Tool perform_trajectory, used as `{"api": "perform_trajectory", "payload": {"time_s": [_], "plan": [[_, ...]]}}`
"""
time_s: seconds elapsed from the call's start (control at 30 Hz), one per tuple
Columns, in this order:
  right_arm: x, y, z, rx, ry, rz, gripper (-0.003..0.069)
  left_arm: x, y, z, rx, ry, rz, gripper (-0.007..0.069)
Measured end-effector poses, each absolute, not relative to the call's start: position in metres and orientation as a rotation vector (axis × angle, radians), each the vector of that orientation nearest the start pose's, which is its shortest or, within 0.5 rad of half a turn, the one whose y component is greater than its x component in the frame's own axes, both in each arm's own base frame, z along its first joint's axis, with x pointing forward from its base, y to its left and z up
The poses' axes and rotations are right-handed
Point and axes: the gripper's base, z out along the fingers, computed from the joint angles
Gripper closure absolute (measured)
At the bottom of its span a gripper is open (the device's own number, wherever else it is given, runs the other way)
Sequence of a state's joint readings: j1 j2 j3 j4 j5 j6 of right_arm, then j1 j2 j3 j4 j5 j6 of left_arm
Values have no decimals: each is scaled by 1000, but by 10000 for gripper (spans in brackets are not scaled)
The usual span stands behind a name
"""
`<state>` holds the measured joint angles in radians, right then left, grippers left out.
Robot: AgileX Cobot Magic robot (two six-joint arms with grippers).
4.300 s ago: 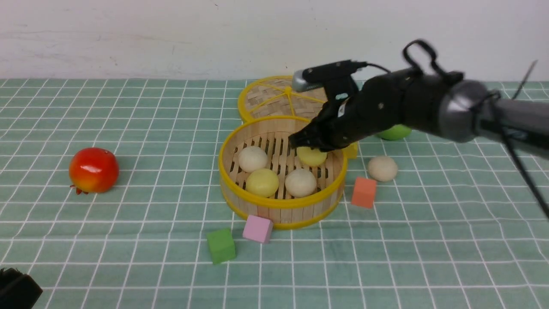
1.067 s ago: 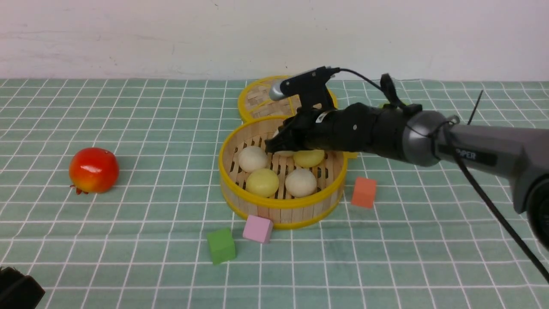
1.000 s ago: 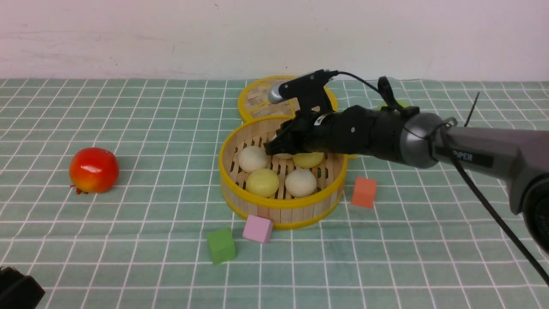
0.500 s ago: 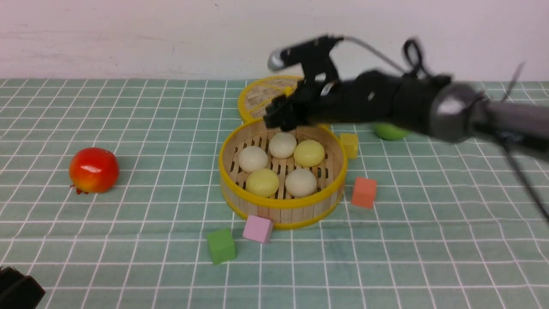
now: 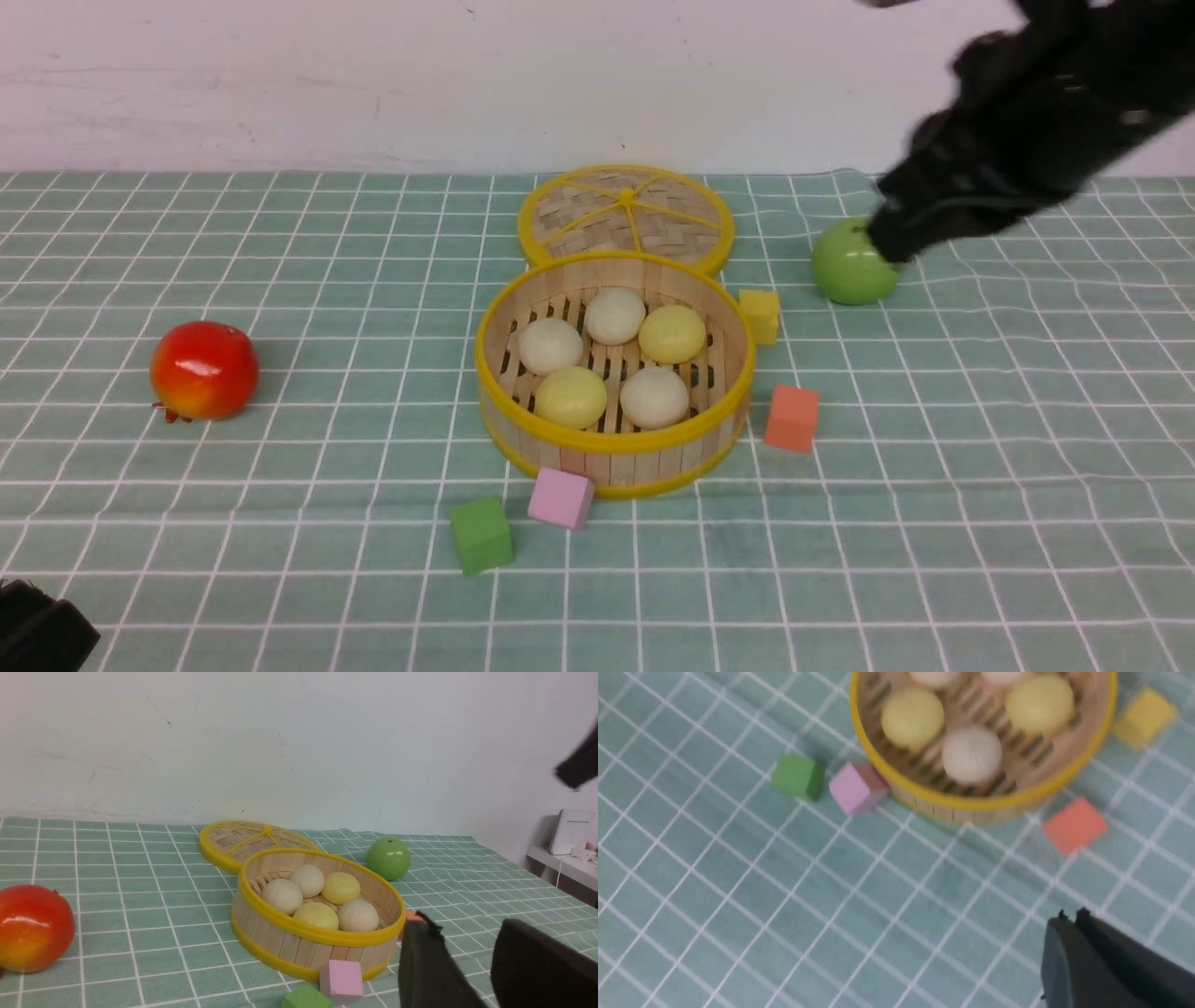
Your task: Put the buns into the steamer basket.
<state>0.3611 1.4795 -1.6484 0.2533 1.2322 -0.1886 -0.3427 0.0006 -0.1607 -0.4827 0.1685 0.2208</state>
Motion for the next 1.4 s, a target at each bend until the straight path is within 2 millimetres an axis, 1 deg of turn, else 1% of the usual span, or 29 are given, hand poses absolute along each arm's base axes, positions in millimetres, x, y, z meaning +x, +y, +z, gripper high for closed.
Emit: {"api": "perform_trajectory", "payload": {"time_s": [0.07, 0.13, 0.17, 0.23, 0.27, 0.3, 0.33, 0.37, 0.4, 0.47, 0.57, 0.63, 0.67, 0.73, 0.8, 0.87, 0.9, 0.93, 0.97, 1.0, 1.03, 1.07, 1.1, 1.17, 1.2, 1.27, 1.3, 1.33, 1.4], "plan": [[265, 123, 424, -645, 2458, 407, 677, 41, -22, 253, 129, 1491, -542, 409], [245, 114, 432, -555, 2463, 426, 678, 41, -22, 253, 129, 1491, -542, 407], [241, 113, 433, -542, 2464, 429, 678, 41, -22, 253, 129, 1491, -542, 407], [217, 103, 444, -466, 2446, 459, 678, 41, -22, 253, 129, 1491, -542, 405], [209, 101, 448, -455, 2432, 467, 678, 41, -22, 253, 129, 1491, -542, 405], [198, 97, 456, -438, 2403, 485, 678, 41, -22, 253, 129, 1491, -542, 403], [191, 95, 460, -433, 2385, 496, 678, 41, -22, 253, 129, 1491, -542, 402], [190, 95, 461, -434, 2382, 497, 677, 41, -22, 253, 129, 1491, -542, 402], [179, 91, 468, -431, 2348, 511, 676, 41, -22, 253, 129, 1491, -542, 400], [168, 87, 474, -430, 2314, 514, 676, 41, -22, 253, 129, 1491, -542, 398], [157, 82, 480, -445, 2276, 498, 676, 41, -22, 253, 129, 1491, -542, 396], [148, 75, 479, -484, 2249, 433, 674, 41, -22, 253, 129, 1491, -542, 393], [149, 75, 477, -490, 2253, 423, 674, 41, -22, 253, 129, 1491, -542, 392], [128, 58, 463, -538, 2234, 310, 675, 41, -22, 253, 129, 1492, -542, 389], [106, 43, 443, -514, 2234, 239, 674, 41, -22, 253, 129, 1492, -542, 387], [83, 28, 413, -439, 2194, 163, 673, 41, -22, 253, 129, 1492, -542, 387], [71, 23, 394, -409, 2170, 144, 673, 41, -22, 253, 129, 1492, -542, 387], [64, 20, 380, -380, 2125, 130, 673, 41, -22, 253, 129, 1492, -542, 387], [56, 17, 355, -348, 2088, 115, 673, 41, -22, 253, 129, 1492, -542, 387], [54, 16, 344, -329, 2046, 108, 673, 41, -22, 253, 129, 1492, -542, 387], [51, 14, 317, -303, 2000, 94, 673, 41, -22, 253, 129, 1492, -542, 387], [51, 13, 296, -282, 1968, 85, 673, 41, -22, 253, 129, 1492, -542, 387], [49, 12, 284, -268, 1941, 77, 673, 41, -22, 253, 129, 1492, -542, 387], [53, 10, 240, -227, 1901, 56, 672, 41, -22, 253, 130, 1493, -542, 387], [54, 9, 222, -208, 1882, 46, 672, 41, -22, 253, 130, 1493, -542, 387], [56, 8, 196, -165, 1843, 44, 672, 41, -22, 253, 130, 1493, -542, 387], [56, 8, 186, -145, 1825, 50, 672, 41, -22, 253, 130, 1493, -542, 387], [56, 8, 181, -133, 1818, 56, 671, 41, -22, 253, 130, 1493, -542, 387], [55, 7, 178, -128, 1801, 57, 671, 41, -22, 253, 130, 1493, -542, 387]]}}
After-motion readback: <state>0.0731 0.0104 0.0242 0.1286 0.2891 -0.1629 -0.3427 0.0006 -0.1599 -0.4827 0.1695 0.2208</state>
